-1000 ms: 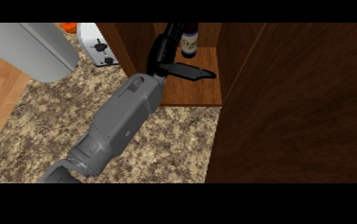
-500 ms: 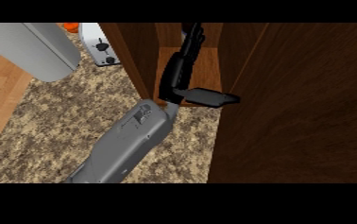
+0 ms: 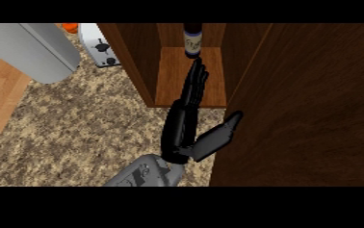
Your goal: Pick up the wine, place it into the cabinet and close the cabinet
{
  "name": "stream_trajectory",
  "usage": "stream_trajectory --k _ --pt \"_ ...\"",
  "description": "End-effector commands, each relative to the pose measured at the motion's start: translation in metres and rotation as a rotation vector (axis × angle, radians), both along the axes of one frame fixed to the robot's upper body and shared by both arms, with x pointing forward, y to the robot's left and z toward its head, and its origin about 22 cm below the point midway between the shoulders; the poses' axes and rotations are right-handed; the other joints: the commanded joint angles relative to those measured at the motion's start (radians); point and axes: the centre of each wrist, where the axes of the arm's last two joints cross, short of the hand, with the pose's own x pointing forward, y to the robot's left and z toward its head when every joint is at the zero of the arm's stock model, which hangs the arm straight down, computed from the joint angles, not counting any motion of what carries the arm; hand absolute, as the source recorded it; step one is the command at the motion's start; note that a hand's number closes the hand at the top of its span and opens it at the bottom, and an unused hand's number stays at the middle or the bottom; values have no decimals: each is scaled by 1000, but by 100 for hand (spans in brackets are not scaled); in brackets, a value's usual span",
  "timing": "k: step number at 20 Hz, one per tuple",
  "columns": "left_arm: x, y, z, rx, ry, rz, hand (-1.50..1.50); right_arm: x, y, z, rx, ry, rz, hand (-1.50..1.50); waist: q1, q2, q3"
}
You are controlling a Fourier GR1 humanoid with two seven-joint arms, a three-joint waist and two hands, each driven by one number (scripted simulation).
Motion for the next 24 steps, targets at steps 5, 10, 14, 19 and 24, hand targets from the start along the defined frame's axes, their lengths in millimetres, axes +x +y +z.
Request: stream_trajectory --k 5,10,14,19,24 --pt "-67 15 9 -110 24 -25 150 -5 -9 -9 3 -14 -11 -150 -8 3 -1" --pt "-99 56 0 -89 38 -115 150 -7 -2 12 -9 2 -7 -150 -6 1 -2" --pt "-105 86 3 -74 -8 -124 150 -10 10 -7 -44 68 155 150 0 2 -2" --pt "-114 124 19 -77 -14 -165 150 -13 22 -8 -148 -23 264 150 4 5 -1" --pt "-122 160 18 -83 -14 -165 150 -29 48 -11 -107 70 466 150 13 -2 -5"
